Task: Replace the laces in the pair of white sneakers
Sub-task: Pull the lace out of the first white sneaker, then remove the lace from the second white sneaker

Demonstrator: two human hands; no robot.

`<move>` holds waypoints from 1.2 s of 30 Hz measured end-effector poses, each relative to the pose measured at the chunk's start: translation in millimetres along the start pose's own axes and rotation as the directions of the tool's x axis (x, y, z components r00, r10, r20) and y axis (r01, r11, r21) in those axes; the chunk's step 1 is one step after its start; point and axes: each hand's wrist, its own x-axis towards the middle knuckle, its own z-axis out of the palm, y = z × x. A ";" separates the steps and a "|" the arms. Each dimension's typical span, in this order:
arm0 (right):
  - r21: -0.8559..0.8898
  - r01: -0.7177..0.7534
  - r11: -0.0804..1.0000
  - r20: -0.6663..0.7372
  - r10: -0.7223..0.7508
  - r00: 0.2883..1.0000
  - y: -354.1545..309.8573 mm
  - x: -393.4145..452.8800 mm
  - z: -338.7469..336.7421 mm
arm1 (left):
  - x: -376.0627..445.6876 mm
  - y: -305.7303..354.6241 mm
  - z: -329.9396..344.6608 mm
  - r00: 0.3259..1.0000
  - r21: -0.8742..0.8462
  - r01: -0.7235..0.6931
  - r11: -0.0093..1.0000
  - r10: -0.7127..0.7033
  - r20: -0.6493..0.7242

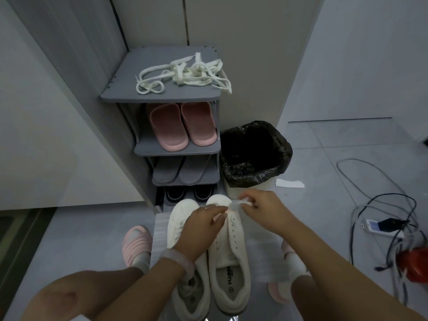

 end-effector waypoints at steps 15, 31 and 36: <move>0.357 0.072 0.931 -0.071 -0.049 0.996 -8.5 27.4 -8.7 | 40.3 49.3 -41.8 0.959 -0.016 -0.281 0.960 0.281 0.041; 0.853 0.098 0.513 -0.078 -0.060 0.995 -105.7 45.1 -92.3 | 93.7 80.1 -56.6 0.995 -0.513 0.002 0.858 0.050 0.087; 0.915 0.227 0.333 -0.194 -0.130 0.972 -120.4 25.2 -128.2 | 88.2 93.9 -85.9 0.988 -0.531 0.129 0.837 -0.152 0.001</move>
